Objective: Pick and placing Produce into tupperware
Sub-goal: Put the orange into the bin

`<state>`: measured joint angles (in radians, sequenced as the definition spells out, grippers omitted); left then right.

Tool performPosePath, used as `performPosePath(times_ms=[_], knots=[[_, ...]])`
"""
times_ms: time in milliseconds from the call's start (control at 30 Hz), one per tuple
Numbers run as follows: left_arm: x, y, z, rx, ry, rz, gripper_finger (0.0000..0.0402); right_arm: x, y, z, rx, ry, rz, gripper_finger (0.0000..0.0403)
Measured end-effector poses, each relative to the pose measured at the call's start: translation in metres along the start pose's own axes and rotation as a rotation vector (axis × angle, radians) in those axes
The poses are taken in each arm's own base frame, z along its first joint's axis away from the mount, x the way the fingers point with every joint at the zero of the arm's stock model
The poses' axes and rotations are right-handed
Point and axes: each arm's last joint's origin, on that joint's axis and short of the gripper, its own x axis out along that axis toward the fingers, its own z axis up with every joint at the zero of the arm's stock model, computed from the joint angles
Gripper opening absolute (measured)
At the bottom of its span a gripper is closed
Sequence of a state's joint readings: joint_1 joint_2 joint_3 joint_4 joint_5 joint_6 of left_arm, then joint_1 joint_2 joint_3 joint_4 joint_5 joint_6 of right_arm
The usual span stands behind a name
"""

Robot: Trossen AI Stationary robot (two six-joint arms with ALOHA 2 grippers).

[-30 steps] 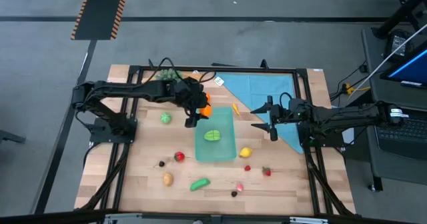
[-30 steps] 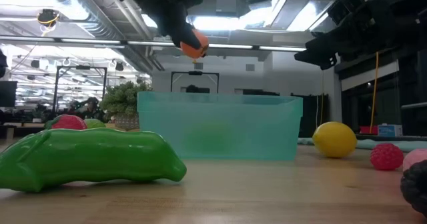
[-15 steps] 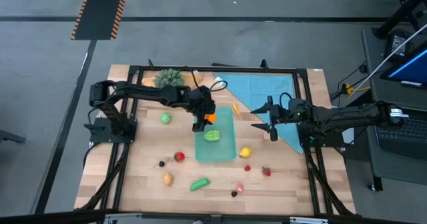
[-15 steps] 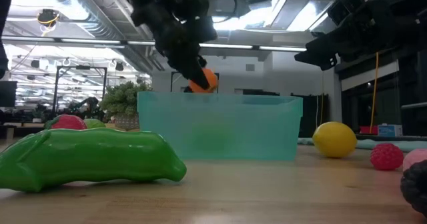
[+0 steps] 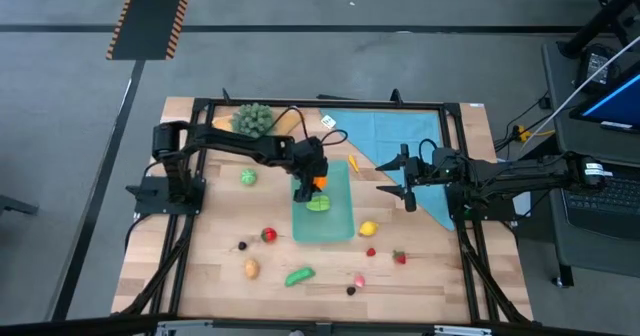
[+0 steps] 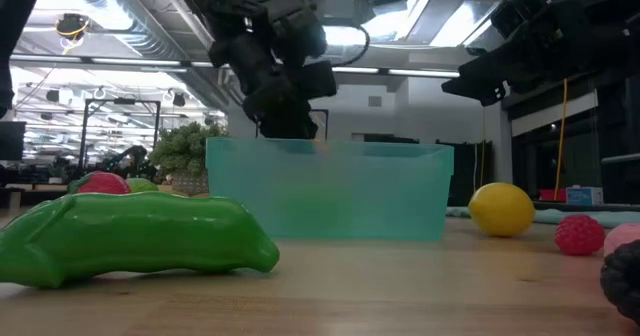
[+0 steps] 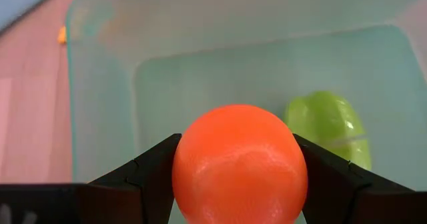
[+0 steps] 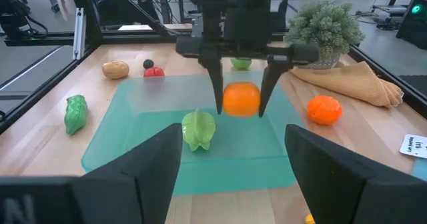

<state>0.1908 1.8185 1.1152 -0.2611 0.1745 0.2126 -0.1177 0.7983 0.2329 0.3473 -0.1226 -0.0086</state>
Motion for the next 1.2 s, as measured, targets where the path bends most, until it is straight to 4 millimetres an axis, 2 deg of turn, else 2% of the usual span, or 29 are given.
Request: performPosePath(times_ms=[233, 1200], knots=[[0.0101, -0.0041, -0.0036, 0.008, 0.03, 0.007, 0.0239, 0.0, 0.0, -0.0002, 0.0, 0.001, 0.0, 0.0267], [0.0103, -0.0061, -0.0033, 0.042, 0.04, 0.042, 0.0259, 0.0, 0.0, -0.0001, 0.001, 0.001, 0.0, 0.0267]])
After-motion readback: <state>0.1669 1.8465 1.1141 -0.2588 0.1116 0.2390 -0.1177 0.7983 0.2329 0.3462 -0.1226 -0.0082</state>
